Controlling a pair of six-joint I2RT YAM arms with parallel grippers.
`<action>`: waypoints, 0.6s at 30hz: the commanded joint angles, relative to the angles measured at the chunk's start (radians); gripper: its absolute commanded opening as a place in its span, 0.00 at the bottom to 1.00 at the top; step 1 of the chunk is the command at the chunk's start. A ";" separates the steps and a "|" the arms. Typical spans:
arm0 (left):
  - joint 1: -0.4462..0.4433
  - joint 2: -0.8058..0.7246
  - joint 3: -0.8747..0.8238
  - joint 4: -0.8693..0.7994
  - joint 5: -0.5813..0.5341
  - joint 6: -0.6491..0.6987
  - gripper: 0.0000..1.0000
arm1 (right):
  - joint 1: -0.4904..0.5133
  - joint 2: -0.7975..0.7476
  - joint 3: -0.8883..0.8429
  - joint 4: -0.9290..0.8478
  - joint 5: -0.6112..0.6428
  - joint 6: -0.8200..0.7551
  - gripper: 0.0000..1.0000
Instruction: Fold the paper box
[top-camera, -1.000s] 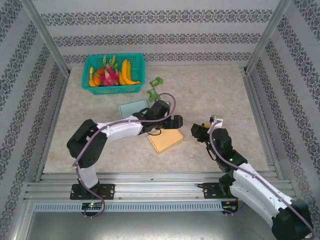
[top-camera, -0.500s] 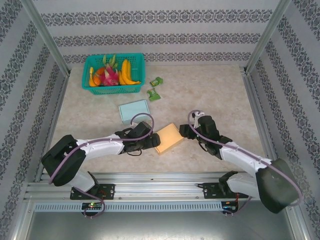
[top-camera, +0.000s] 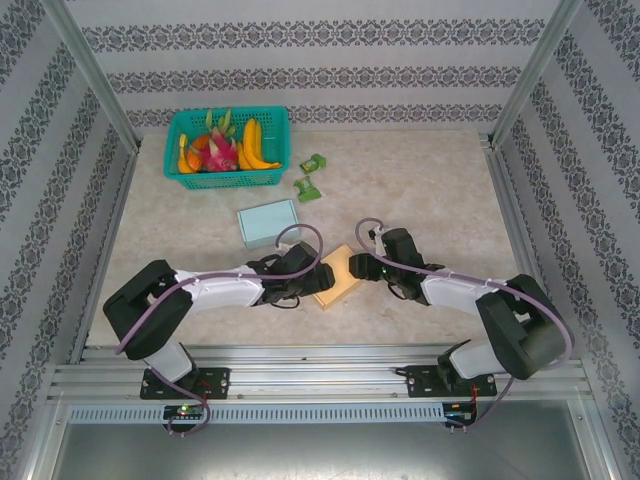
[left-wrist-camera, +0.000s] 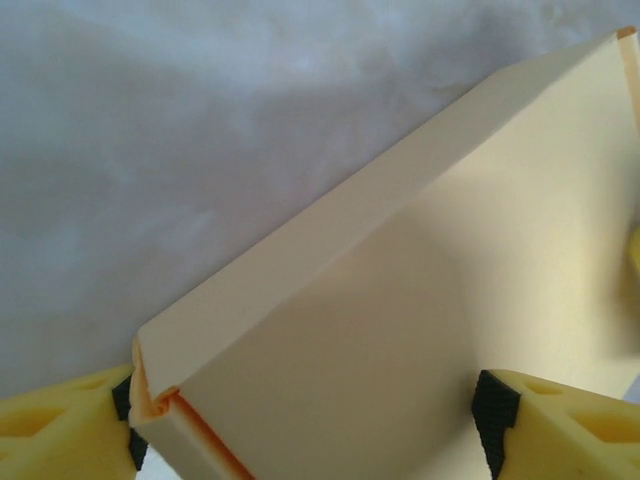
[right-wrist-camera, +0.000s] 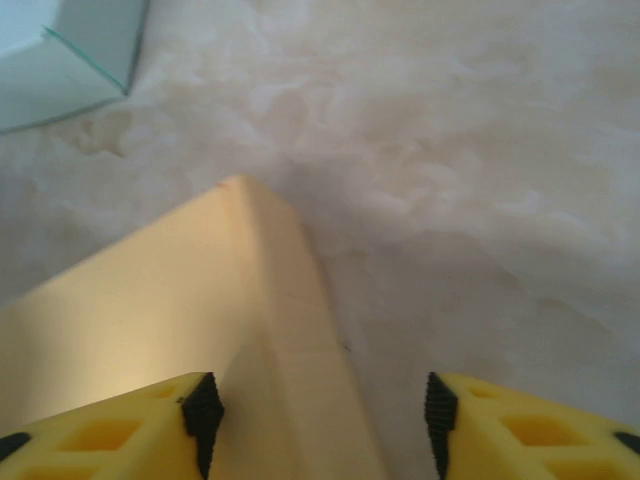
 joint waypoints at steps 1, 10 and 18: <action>-0.006 0.045 0.087 0.024 0.006 0.014 0.80 | 0.007 0.043 -0.004 0.057 -0.086 0.024 0.47; 0.038 0.219 0.366 -0.021 0.049 0.137 0.77 | -0.035 0.002 0.033 0.075 -0.036 0.082 0.41; 0.106 0.400 0.664 -0.132 0.079 0.229 0.77 | -0.086 0.002 0.105 0.130 0.034 0.100 0.41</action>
